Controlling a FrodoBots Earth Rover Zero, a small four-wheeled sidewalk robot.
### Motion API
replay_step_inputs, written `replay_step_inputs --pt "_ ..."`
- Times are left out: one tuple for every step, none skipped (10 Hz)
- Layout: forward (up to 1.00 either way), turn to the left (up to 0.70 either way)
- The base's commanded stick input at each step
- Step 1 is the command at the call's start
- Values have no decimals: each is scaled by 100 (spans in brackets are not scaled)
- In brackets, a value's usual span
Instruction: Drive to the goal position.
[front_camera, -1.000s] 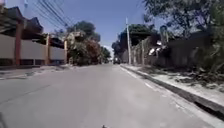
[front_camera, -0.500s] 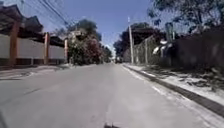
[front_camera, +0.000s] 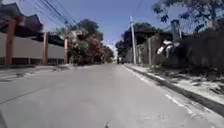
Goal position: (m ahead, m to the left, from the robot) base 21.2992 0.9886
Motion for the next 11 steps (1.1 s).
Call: replay_step_inputs --pt "100 0" --pt "100 0" --pt "100 0" --pt "100 0" --pt "100 0" --pt "100 0" --pt "100 0" --pt "100 0" --pt "100 0" --pt "100 0" --pt "100 0"
